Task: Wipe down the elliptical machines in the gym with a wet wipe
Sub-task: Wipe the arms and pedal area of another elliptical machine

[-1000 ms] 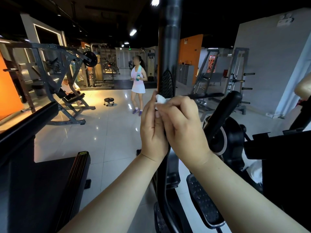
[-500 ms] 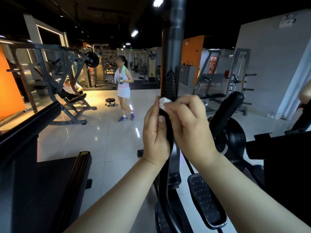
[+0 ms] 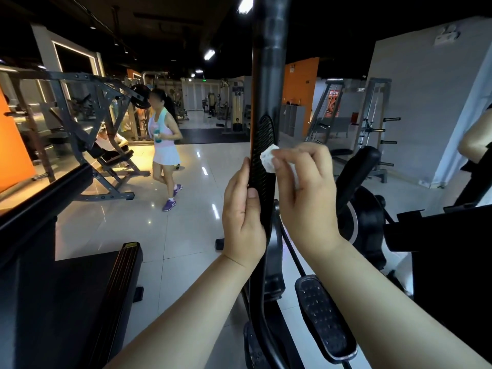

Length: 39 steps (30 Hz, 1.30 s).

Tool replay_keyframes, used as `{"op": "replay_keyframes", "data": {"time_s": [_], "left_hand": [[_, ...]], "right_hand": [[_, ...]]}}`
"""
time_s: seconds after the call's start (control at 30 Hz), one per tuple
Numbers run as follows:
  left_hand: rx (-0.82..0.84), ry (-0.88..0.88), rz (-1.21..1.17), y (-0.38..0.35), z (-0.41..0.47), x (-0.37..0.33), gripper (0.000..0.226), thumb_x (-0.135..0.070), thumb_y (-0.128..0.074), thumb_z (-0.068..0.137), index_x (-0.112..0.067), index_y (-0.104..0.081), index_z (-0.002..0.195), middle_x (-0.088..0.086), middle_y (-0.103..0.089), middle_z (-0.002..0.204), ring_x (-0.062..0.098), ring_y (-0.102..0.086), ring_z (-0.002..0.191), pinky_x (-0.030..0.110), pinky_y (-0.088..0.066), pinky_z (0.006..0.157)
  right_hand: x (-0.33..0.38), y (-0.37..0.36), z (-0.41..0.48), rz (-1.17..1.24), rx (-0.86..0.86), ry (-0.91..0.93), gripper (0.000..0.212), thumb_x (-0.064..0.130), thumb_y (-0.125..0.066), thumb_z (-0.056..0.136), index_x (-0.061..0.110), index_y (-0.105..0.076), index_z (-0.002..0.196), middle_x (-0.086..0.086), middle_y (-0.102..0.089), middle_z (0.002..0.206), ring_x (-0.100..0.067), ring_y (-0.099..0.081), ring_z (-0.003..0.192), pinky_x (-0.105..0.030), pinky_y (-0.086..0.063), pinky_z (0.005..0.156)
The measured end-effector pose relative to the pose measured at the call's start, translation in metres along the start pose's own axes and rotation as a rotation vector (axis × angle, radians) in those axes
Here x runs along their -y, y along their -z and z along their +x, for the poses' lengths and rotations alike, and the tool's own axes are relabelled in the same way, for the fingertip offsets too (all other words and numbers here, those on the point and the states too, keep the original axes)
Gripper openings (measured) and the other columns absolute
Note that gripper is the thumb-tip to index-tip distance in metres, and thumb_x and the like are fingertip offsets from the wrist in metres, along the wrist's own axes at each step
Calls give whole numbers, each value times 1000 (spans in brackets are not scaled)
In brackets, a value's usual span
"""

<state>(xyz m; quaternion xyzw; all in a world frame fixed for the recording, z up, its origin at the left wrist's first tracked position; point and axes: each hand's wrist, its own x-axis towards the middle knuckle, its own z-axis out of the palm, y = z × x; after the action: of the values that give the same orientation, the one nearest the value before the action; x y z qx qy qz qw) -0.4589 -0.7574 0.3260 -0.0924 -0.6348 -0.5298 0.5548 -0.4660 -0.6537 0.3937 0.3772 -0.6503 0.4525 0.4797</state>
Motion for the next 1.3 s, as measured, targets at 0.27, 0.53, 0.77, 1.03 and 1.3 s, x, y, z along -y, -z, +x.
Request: {"op": "replay_keyframes", "data": {"time_s": [0.27, 0.53, 0.77, 1.03, 1.3], "left_hand": [[17, 76, -141, -3, -1, -1, 44, -9, -38, 107, -3, -40, 151, 0, -51, 142, 10, -50, 136, 28, -37, 114], [22, -52, -39, -3, 15, -12, 45, 4, -37, 105, -3, -36, 149, -22, -46, 139, -10, -44, 134, 14, -34, 111], [27, 50, -159, -2, 9, -17, 53, -33, -47, 106, -5, -40, 150, 12, -57, 132, 17, -56, 125, 36, -44, 108], [-51, -292, 117, -3, 1, -36, 39, -8, -36, 104, 0, -43, 141, 14, -42, 140, 8, -43, 137, 26, -35, 113], [5, -204, 180, -9, -8, -32, 52, 7, -53, 100, 6, -38, 149, 16, -35, 157, 9, -34, 149, 25, -32, 120]], "right_hand": [[-3, -1, -12, -12, 182, 123, 21, 10, -57, 97, 1, -72, 109, -11, -60, 106, -29, -60, 100, -38, -52, 84], [1, -1, -7, -47, 114, 168, 17, 7, -65, 97, -1, -74, 108, -13, -56, 90, -29, -56, 85, -39, -48, 73], [5, -10, -16, 36, 167, 121, 23, 9, -63, 99, -3, -71, 117, -10, -58, 101, -27, -57, 93, -40, -50, 78], [17, -3, -13, 218, -8, -106, 16, 17, -60, 100, 6, -68, 108, 2, -67, 103, -4, -62, 97, -19, -50, 83], [-4, 3, -15, 224, 37, -32, 23, -9, -55, 96, -2, -66, 115, -11, -61, 121, -15, -57, 118, -27, -46, 101]]}}
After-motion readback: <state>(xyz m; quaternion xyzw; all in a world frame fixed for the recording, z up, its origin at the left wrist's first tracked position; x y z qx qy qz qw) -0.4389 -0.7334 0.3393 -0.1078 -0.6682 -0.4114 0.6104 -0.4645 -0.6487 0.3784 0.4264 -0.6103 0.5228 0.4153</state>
